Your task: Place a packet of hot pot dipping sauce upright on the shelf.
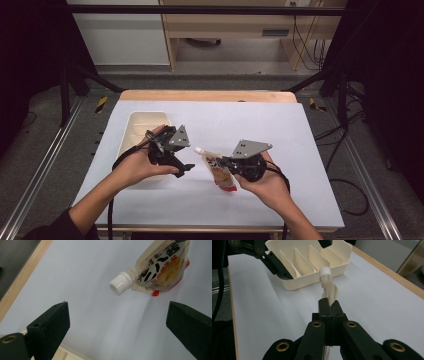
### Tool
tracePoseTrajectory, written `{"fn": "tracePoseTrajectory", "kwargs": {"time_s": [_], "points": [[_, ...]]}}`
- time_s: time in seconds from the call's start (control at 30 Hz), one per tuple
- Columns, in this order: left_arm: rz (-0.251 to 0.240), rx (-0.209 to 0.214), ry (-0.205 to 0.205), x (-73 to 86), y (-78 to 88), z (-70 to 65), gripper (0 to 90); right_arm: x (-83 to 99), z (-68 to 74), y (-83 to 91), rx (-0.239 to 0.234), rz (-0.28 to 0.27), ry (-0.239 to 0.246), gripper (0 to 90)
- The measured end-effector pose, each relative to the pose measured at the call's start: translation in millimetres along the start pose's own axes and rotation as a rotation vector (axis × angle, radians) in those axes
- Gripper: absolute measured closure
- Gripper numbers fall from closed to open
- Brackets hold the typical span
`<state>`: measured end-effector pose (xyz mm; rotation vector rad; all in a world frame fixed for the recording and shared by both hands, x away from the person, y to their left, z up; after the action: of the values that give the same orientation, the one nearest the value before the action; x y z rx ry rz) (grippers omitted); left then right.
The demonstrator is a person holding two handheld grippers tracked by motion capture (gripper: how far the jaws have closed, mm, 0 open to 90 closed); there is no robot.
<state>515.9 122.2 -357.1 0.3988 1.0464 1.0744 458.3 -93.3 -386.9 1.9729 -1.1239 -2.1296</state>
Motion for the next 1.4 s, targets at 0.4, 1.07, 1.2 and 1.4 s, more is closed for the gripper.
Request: {"fn": "tracePoseTrajectory", "kwargs": {"time_s": [0.4,1.07,1.2,1.4], "points": [[-0.001,0.013,-0.039,-8.5,3.1,-3.3,5.2,-1.4,10.8,0.4,-0.037,0.000,0.021,90.0],[0.021,0.126,-0.150,-32.1,-9.4,-22.2,20.8,4.4,13.8,5.6,-0.086,-0.022,0.029,90.0],[0.029,0.164,-0.166,-37.7,-11.7,-23.5,27.8,4.6,13.4,5.8,-0.091,-0.024,0.029,90.0],[0.049,0.190,-0.189,-41.6,-16.8,-24.1,38.1,4.4,13.2,5.7,-0.094,-0.025,0.032,90.0]]}}
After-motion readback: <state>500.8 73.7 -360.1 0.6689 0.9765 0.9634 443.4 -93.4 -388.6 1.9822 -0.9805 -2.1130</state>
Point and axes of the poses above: each handheld gripper's, and its own axes: y roughly backward along the jaws, x roughly out of its underside, z roughly to its left, the point moved 3 cm from there along -y, roughly forward along the jaws, and after that the axes turned 3 degrees about -x, right-handed, at the moved point
